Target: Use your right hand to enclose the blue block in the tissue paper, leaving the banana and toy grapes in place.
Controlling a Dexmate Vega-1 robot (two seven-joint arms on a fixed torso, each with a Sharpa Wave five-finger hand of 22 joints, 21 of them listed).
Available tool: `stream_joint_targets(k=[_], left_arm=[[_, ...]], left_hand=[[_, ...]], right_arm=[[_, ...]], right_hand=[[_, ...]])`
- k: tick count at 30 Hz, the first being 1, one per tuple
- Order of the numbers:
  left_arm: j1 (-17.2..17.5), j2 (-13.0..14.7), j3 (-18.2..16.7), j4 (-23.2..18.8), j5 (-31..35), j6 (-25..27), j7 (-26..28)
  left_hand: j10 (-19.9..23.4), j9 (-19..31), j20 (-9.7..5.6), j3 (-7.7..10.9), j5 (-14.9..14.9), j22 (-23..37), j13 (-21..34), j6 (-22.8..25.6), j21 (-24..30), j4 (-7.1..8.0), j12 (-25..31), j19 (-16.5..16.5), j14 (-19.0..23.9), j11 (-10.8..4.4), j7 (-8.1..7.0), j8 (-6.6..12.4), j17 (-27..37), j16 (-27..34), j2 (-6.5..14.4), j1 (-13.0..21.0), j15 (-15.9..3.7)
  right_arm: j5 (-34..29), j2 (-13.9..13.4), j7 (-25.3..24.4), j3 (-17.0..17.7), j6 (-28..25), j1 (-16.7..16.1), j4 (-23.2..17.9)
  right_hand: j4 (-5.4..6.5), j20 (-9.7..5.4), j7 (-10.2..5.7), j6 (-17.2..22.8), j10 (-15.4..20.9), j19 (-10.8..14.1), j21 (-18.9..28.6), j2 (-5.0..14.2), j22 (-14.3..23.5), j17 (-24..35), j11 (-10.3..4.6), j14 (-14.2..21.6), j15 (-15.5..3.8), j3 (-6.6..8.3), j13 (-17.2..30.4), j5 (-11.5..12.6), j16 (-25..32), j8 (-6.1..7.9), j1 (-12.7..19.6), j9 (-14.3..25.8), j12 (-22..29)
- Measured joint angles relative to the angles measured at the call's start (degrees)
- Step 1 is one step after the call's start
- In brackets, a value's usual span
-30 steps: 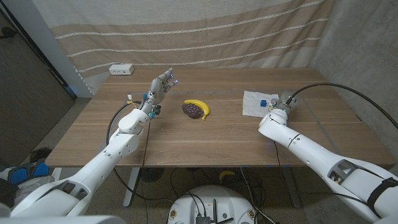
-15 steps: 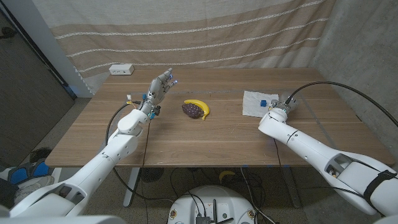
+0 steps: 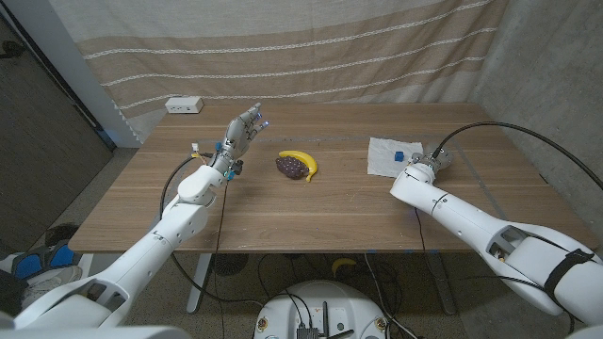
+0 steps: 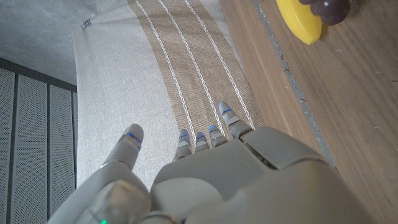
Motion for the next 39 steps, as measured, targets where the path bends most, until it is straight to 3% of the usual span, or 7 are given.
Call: stream_joint_targets(k=[8, 12, 15, 20, 24, 27, 39], left_arm=[[0.29, 0.14, -0.09, -0.39, 0.04, 0.03, 0.36], [0.46, 0.20, -0.15, -0.64, 0.05, 0.05, 0.51], [0.47, 0.20, -0.16, -0.65, 0.07, 0.06, 0.69], [0.88, 0.39, -0.26, -1.15, 0.11, 0.11, 0.89], [1.05, 0.46, -0.32, -1.34, 0.12, 0.15, 1.10], [1.14, 0.48, -0.37, -1.44, 0.12, 0.17, 1.19], [1.37, 0.50, -0.42, -1.46, -0.04, 0.14, 1.15]], left_hand=[[0.00, 0.00, 0.00, 0.13, 0.00, 0.00, 0.00, 0.00, 0.00, -0.13, 0.00, 0.00, 0.00, 0.00, 0.00, 0.00, 0.00, 0.00, 0.00, 0.00, 0.00], [0.00, 0.00, 0.00, 0.00, 0.00, 0.00, 0.00, 0.00, 0.00, -0.46, 0.00, 0.00, 0.00, 0.00, 0.00, 0.00, 0.00, 0.00, 0.00, 0.00, 0.00], [0.00, 0.00, 0.00, 0.00, 0.00, 0.00, 0.00, 0.00, 0.00, -0.46, 0.00, 0.00, 0.00, 0.00, 0.00, 0.00, 0.00, 0.00, 0.00, 0.00, 0.00], [0.00, 0.00, 0.00, 0.00, -0.22, 0.00, 0.00, 0.00, 0.00, -0.46, 0.00, 0.00, 0.00, 0.00, 0.00, 0.00, 0.01, 0.00, 0.00, 0.00, 0.00], [0.00, 0.00, 0.00, -0.04, -0.22, 0.00, 0.00, 0.00, 0.00, -0.50, 0.00, 0.00, 0.00, 0.00, 0.00, 0.00, 0.01, 0.00, 0.00, 0.00, 0.00], [0.00, 0.00, 0.00, -0.17, -0.22, 0.00, 0.00, 0.00, 0.00, -0.63, 0.00, 0.00, 0.00, 0.00, 0.00, 0.00, 0.01, 0.00, 0.00, 0.00, 0.00], [0.00, 0.00, 0.00, 0.07, -0.22, 0.00, 0.00, 0.00, -0.39, -0.87, 0.00, 0.00, 0.00, 0.00, 0.00, 0.00, 0.01, 0.00, -0.16, 0.15, 0.00]], right_arm=[[0.42, 0.16, 0.69, -0.87, -0.27, 0.89, 1.02], [0.41, -0.18, 1.04, -1.44, -0.09, 1.14, 1.01], [0.31, -0.40, 1.04, -1.84, 0.20, 1.17, 0.99], [-0.28, -0.63, 0.09, -2.00, 2.36, 0.65, 0.73], [-0.51, -1.01, -0.72, -1.64, 3.80, -0.15, -0.16], [-0.63, -1.41, -1.31, -1.13, 5.05, -0.91, -1.26], [-0.65, -3.03, -2.72, 1.72, 8.61, -3.91, -7.34]], right_hand=[[-0.57, 0.00, 1.12, 4.09, 0.00, 0.00, 0.00, 0.24, 0.00, 0.00, -0.01, -0.21, -0.21, -0.09, 0.00, 0.01, 0.00, 0.94, -1.39, -0.01, 0.00], [-3.24, -0.72, -0.19, 8.95, 0.44, -0.13, 0.07, 0.13, 0.00, -0.15, -1.70, -0.21, -0.21, 1.64, -0.21, 0.01, 0.00, 2.34, 4.78, -0.32, 0.18], [-3.94, -1.46, 0.03, 12.98, 1.90, 0.21, 0.43, -0.20, 0.00, -0.26, -3.13, 0.37, -0.10, 2.40, -0.27, 0.01, 0.00, 4.50, 8.94, -0.35, 0.68], [-3.16, -2.10, 2.48, 15.44, 5.32, 0.85, 0.87, 0.26, 0.00, -0.14, -3.85, 2.11, -0.19, 3.18, -0.53, 0.01, 0.68, 7.97, 11.45, -0.34, 1.96], [-2.92, -2.30, 3.29, 18.92, 6.49, 1.06, 1.08, -0.39, 0.00, -0.15, -4.20, 2.73, 0.00, 3.42, -0.53, 0.04, 0.68, 8.54, 12.35, -0.32, 2.23], [-2.91, -2.48, 1.53, 21.87, 7.42, 1.24, 1.30, 0.08, 0.00, -0.15, -4.10, 3.55, -0.35, 3.74, -0.42, 0.25, 0.68, 9.56, 12.92, 2.19, 2.64], [-2.95, -2.46, 2.81, 22.06, 9.04, 1.26, 1.52, 0.53, 0.00, -0.95, -3.69, 5.25, -0.11, 4.81, -0.37, 0.53, 0.65, 10.00, 13.38, 3.13, 2.81]])
